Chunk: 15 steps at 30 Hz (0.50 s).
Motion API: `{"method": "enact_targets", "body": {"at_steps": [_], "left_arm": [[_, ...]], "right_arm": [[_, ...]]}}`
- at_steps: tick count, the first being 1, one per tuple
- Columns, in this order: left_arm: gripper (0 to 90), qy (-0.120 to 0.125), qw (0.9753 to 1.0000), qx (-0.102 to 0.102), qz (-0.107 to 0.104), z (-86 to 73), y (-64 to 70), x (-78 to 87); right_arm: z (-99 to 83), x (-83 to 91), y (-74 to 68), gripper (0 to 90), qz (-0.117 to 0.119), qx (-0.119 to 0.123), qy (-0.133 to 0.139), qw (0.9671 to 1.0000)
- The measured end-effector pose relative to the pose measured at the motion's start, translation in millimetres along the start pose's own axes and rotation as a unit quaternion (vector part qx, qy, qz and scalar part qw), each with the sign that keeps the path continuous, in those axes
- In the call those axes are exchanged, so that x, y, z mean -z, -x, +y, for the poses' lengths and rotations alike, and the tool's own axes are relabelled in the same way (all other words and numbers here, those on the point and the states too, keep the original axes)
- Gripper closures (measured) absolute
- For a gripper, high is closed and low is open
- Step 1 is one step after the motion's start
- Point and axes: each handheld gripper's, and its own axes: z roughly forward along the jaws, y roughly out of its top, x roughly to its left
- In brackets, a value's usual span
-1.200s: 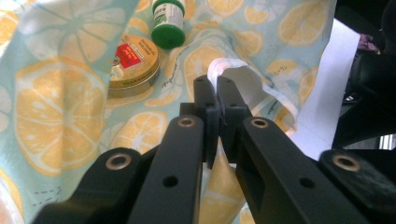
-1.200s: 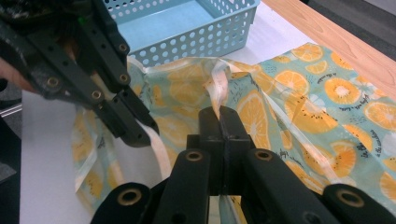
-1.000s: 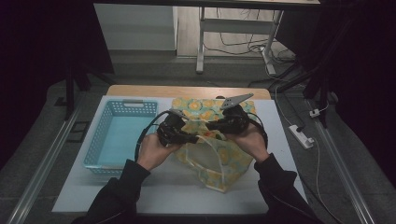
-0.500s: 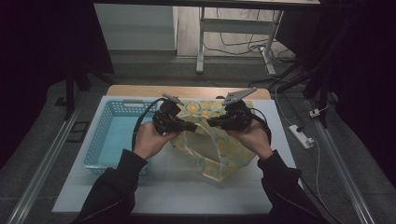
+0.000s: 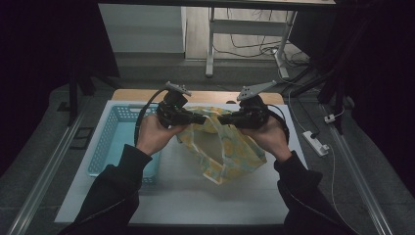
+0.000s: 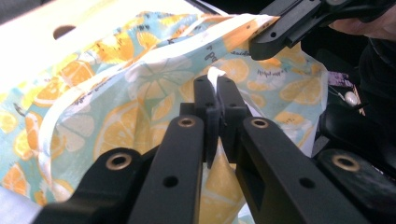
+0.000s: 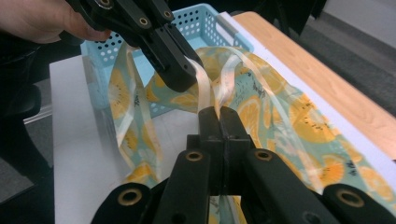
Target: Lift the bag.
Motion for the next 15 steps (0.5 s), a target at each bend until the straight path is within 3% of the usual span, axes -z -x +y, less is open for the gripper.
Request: {"method": "enact_targets", "body": {"at_steps": [9,15], "left_arm": [[89.0,0.028,0.9996,-0.010,0.000,21.6,1.1,20.0],[89.0,0.052,0.9986,-0.003,-0.001,36.0,0.6,32.6]], "right_arm": [[19.7,16.2,0.8,89.7,-0.014,0.013,0.011,0.9998],[34.4,26.1,-0.8,89.7,-0.022,0.024,0.017,0.9993]]}}
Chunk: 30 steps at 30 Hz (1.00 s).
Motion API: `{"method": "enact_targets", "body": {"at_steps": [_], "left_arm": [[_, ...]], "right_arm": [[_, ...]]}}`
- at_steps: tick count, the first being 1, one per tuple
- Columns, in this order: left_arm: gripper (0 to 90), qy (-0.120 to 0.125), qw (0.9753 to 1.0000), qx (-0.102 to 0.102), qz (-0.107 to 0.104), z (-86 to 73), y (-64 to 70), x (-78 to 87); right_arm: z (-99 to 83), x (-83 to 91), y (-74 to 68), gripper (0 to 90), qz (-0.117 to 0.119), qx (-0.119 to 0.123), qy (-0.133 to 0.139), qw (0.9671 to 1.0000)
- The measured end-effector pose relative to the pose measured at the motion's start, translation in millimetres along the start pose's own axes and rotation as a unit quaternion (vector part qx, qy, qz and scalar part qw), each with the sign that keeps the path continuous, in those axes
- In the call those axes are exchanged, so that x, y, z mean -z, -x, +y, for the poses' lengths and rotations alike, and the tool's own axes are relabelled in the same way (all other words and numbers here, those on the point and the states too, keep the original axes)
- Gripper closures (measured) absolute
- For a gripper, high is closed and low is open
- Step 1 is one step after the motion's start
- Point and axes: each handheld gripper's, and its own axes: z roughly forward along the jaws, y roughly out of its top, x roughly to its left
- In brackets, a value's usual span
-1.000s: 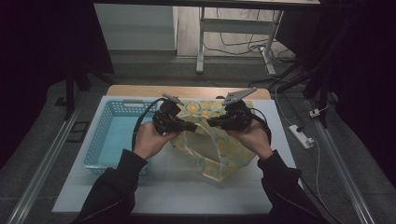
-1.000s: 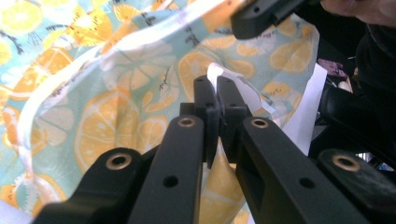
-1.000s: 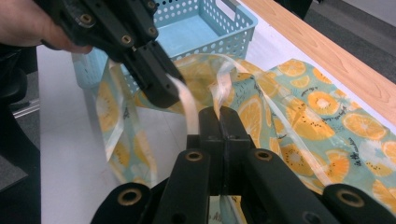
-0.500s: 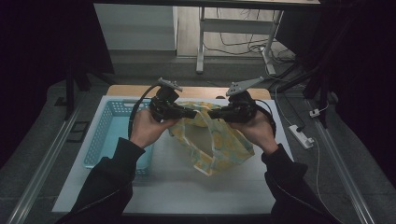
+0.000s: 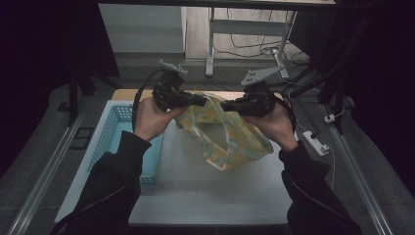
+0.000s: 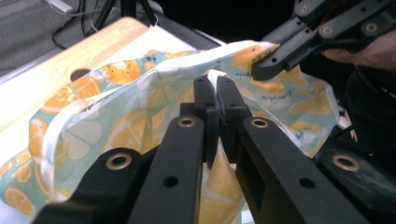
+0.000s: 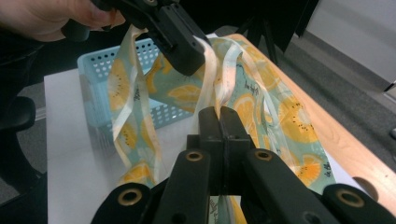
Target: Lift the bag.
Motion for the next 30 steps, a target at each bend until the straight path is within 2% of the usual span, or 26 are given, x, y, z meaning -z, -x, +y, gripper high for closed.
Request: {"method": "enact_targets", "body": {"at_steps": [12,17,22,30], "left_arm": [[89.0,0.030,0.9995,-0.006,0.006,23.3,6.4,20.9],[89.0,0.056,0.9983,-0.010,0.007,27.6,9.5,28.9],[89.0,0.053,0.9984,-0.010,0.016,24.0,7.3,21.0],[88.5,0.028,0.9988,-0.025,0.031,11.3,-0.1,-3.7]], "right_arm": [[24.3,20.3,-2.1,89.7,-0.013,0.017,0.021,0.9995],[27.9,26.5,-3.0,89.8,-0.016,0.018,0.031,0.9992],[22.8,22.2,-1.4,89.7,-0.019,0.017,0.025,0.9994],[6.0,3.6,9.5,89.5,-0.026,0.002,0.010,0.9996]]}}
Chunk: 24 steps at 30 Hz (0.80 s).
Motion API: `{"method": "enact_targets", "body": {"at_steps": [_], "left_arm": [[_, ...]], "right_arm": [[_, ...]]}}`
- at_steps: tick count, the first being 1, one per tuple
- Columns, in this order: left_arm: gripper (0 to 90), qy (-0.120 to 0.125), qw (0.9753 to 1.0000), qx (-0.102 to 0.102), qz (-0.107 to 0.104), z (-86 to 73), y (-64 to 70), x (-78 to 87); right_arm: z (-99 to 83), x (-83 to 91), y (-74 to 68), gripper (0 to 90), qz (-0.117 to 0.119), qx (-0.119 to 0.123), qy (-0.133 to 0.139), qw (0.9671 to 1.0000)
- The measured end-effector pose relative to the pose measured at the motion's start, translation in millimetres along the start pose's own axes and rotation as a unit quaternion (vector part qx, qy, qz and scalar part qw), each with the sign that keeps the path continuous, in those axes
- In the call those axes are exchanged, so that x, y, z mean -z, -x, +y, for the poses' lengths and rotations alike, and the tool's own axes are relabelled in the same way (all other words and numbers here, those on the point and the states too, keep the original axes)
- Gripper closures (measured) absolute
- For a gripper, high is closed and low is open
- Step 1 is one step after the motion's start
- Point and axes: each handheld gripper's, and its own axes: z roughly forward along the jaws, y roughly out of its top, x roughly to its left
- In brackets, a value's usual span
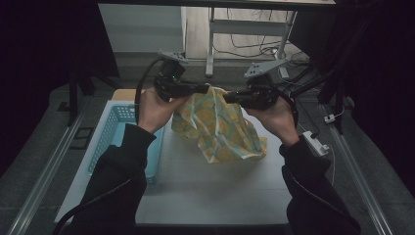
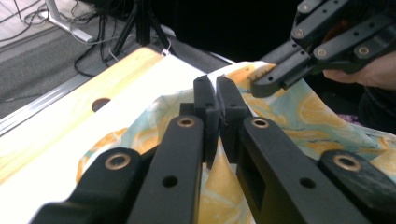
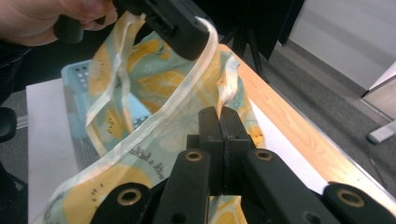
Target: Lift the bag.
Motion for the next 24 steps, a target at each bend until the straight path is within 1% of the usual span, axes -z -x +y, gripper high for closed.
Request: {"method": "enact_targets", "body": {"at_steps": [2,4,10,13,16,18,24], "left_arm": [[88.4,-0.010,0.9999,-0.003,0.003,-5.9,-1.8,-6.7],[88.2,-0.018,0.9998,-0.006,0.007,-11.9,-3.4,-13.0],[87.8,-0.032,0.9995,0.002,0.008,-28.2,-9.5,-29.3],[87.5,-0.041,0.9991,0.004,0.012,-36.3,-12.9,-37.5],[86.7,-0.053,0.9984,0.003,0.018,-43.8,-16.4,-46.2],[85.8,-0.059,0.9980,0.006,0.021,-48.5,-19.2,-52.0],[83.0,-0.076,0.9968,0.014,0.020,-62.7,-27.9,-68.2]], "right_arm": [[-5.9,-5.2,2.5,89.4,-0.003,-0.004,-0.005,1.0000],[-12.4,-10.8,4.3,89.4,0.000,-0.012,-0.007,0.9999],[-30.2,-26.9,6.7,89.1,0.005,-0.021,-0.016,0.9997],[-37.1,-33.5,8.0,88.8,0.006,-0.030,-0.019,0.9993],[-43.2,-39.8,10.0,88.0,0.005,-0.036,-0.022,0.9991],[-46.8,-43.7,11.1,87.6,0.003,-0.038,-0.027,0.9989],[-58.3,-56.4,13.6,85.0,0.000,-0.047,-0.033,0.9983]]}}
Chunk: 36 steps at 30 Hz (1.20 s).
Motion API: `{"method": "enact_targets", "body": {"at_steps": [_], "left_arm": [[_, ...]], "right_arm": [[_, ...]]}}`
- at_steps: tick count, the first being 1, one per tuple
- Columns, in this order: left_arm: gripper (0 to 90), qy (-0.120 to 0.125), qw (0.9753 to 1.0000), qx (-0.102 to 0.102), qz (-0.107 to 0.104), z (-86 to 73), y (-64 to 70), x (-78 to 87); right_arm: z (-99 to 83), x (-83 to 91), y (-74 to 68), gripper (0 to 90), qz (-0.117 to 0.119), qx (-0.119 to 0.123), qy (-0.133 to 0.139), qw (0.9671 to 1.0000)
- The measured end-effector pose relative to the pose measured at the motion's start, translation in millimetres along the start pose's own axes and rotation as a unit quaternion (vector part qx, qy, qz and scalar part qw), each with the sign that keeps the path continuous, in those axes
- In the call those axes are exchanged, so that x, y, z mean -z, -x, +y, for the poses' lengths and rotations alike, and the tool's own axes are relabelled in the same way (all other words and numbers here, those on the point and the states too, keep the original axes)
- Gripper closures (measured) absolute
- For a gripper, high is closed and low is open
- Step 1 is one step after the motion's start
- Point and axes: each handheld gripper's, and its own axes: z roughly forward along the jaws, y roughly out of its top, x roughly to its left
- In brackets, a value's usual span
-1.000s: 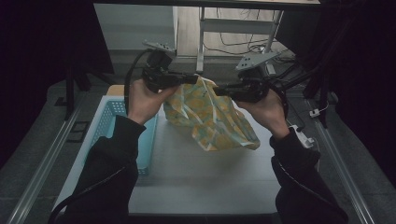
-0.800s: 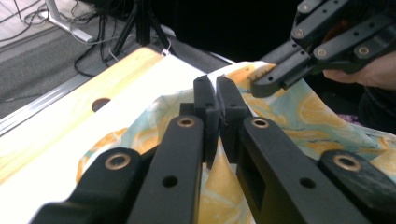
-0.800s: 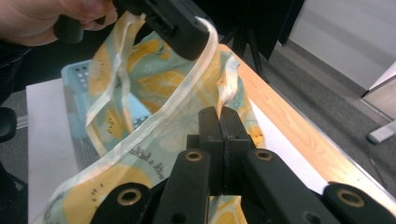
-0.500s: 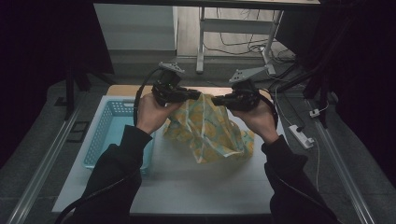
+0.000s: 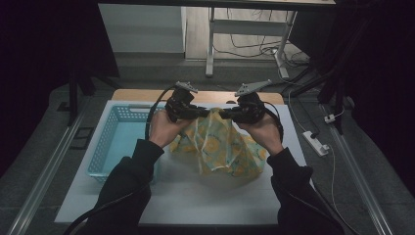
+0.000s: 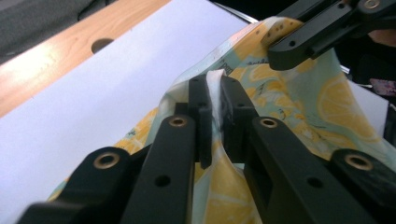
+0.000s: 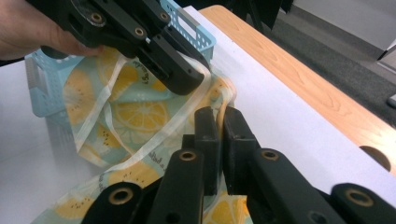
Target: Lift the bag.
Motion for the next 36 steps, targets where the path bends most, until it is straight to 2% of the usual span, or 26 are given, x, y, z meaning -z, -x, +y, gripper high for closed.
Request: {"method": "enact_targets", "body": {"at_steps": [5,9,15,19,22,26,32,36], "left_arm": [[79.1,-0.014,0.9999,0.001,0.001,-8.1,-5.4,-12.8],[65.5,-0.011,0.9999,-0.002,0.006,-10.1,-6.0,-14.2],[42.0,0.002,0.9998,-0.016,0.007,-8.7,-1.1,-4.4],[29.4,0.010,0.9998,-0.016,0.004,-9.8,3.2,3.7],[23.5,0.018,0.9998,-0.009,-0.004,-12.1,4.7,12.5],[15.7,0.013,0.9999,-0.008,-0.003,-18.0,5.8,20.8],[6.2,0.013,0.9999,-0.002,-0.007,-35.4,4.1,30.4],[2.0,0.025,0.9997,0.000,-0.007,-49.3,2.7,37.2]], "right_arm": [[-8.8,-9.0,3.0,83.5,0.003,-0.011,-0.006,0.9999],[-11.0,-9.8,3.7,78.5,0.007,-0.021,0.001,0.9998],[-6.4,-1.6,0.8,63.7,0.009,-0.032,0.018,0.9993],[-2.6,3.8,-3.0,54.2,0.006,-0.032,0.027,0.9991],[-1.0,7.4,-6.3,47.7,0.002,-0.031,0.029,0.9991],[-1.5,12.3,-10.2,40.8,-0.003,-0.032,0.035,0.9989],[-8.9,14.6,-14.2,28.5,-0.009,-0.038,0.035,0.9986],[-16.2,15.6,-16.8,21.5,-0.015,-0.042,0.035,0.9984]]}}
